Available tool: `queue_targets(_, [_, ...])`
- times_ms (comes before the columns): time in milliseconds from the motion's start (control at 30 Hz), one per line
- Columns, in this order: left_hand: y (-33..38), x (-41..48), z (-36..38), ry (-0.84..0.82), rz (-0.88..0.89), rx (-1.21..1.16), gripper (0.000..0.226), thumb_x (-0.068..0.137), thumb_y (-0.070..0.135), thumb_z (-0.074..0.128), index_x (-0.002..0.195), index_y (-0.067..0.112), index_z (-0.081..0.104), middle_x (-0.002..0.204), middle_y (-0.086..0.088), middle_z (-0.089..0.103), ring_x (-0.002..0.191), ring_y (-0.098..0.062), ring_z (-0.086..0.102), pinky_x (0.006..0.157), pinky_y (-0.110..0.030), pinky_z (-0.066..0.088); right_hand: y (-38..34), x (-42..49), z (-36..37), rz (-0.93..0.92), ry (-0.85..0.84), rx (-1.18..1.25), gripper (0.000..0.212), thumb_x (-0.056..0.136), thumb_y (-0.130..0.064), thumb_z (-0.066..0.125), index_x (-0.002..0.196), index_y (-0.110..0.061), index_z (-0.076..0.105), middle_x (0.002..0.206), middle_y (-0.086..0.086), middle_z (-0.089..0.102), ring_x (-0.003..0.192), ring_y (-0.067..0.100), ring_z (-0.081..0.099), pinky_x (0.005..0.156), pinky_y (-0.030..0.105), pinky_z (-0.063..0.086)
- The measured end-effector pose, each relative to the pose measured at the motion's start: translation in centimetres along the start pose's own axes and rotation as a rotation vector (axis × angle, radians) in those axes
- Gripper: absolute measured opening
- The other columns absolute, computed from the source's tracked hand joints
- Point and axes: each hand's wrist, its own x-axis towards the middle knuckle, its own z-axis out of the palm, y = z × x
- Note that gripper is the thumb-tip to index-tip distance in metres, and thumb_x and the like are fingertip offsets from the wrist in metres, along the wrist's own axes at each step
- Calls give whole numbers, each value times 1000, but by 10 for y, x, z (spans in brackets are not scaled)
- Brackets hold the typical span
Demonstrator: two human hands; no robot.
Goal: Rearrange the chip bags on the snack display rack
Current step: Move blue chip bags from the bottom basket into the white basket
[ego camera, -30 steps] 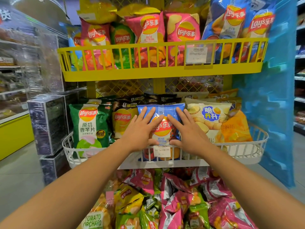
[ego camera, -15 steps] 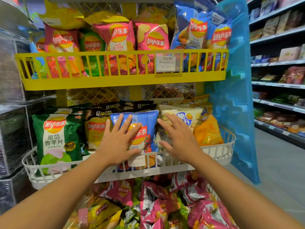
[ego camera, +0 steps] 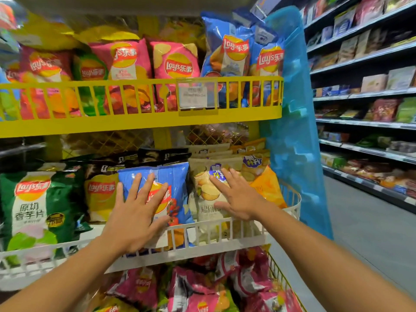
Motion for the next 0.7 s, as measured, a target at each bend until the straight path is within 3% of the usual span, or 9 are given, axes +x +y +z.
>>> queue_targets(100, [26, 6, -12, 121, 91, 31, 72, 95, 71, 13, 153, 34, 33, 162, -13, 29, 151, -37, 17, 113, -69, 11, 2, -4, -2, -29, 23, 112, 72, 98, -61, 33, 157, -38, -2, 166, 4, -14, 152, 26, -14, 123, 45, 0])
queue_targets(167, [53, 21, -20, 188, 248, 41, 68, 96, 70, 16, 153, 35, 32, 162, -10, 28, 151, -33, 15, 112, -68, 11, 7, -16, -4, 0, 162, 373, 66, 99, -54, 41, 157, -37, 14, 166, -3, 0, 152, 18, -4, 121, 40, 11])
queue_targets(267, [95, 58, -28, 201, 424, 58, 65, 98, 66, 22, 151, 32, 36, 162, -9, 29, 151, -34, 21, 112, -66, 8, 34, -29, -7, 258, 528, 603, 44, 95, -22, 57, 138, -16, 51, 145, 7, 47, 138, 24, 40, 103, 28, 33])
queue_targets(333, [124, 86, -29, 127, 460, 60, 67, 96, 67, 26, 153, 33, 34, 164, -7, 23, 152, -36, 15, 114, -67, 2, 62, -31, -10, 505, 593, 568, 31, 91, -9, 57, 122, -7, 63, 126, 15, 61, 120, 32, 54, 94, 33, 39])
queue_targets(467, [170, 131, -23, -34, 329, 93, 71, 94, 71, 22, 157, 41, 11, 168, 0, -5, 154, -31, -11, 115, -67, -10, 92, -33, -20, 771, 275, 470, 35, 102, -22, 49, 126, 1, 59, 130, 26, 59, 122, 41, 53, 93, 40, 42])
queue_targets(600, [175, 137, -3, -159, 216, 78, 73, 91, 75, 19, 156, 45, 7, 169, -1, -1, 154, -35, -2, 116, -67, -6, 106, -24, -21, 814, 107, 402, 43, 106, -26, 41, 125, 8, 58, 133, 27, 58, 125, 42, 52, 95, 39, 43])
queue_targets(700, [171, 132, 9, -166, 167, 51, 74, 89, 77, 19, 155, 47, 8, 169, -3, 6, 153, -37, 5, 116, -67, -1, 110, -12, -15, 778, -9, 352, 38, 105, -24, 43, 124, 5, 60, 119, 20, 62, 120, 37, 58, 87, 38, 48])
